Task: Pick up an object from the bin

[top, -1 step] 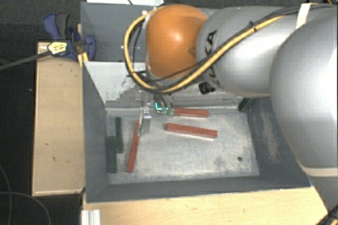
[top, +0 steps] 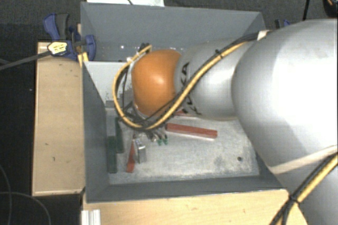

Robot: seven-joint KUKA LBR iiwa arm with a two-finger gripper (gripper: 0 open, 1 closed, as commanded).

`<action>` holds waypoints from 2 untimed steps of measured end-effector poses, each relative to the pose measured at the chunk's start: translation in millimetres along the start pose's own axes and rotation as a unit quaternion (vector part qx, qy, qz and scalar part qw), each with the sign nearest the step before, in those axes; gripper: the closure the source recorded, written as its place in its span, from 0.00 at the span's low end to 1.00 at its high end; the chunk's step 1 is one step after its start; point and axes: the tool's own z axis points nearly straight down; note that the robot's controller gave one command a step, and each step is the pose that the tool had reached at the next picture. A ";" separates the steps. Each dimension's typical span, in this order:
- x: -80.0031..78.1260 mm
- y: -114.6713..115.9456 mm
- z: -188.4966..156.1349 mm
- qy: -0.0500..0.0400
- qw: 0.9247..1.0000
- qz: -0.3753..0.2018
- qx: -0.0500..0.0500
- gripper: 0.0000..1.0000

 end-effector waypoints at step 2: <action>-8.7 -49.3 -0.1 -0.004 0.997 -0.072 0.000 0.00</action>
Offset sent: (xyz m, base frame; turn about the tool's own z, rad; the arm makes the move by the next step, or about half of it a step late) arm -0.0555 -0.0819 0.0448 0.0054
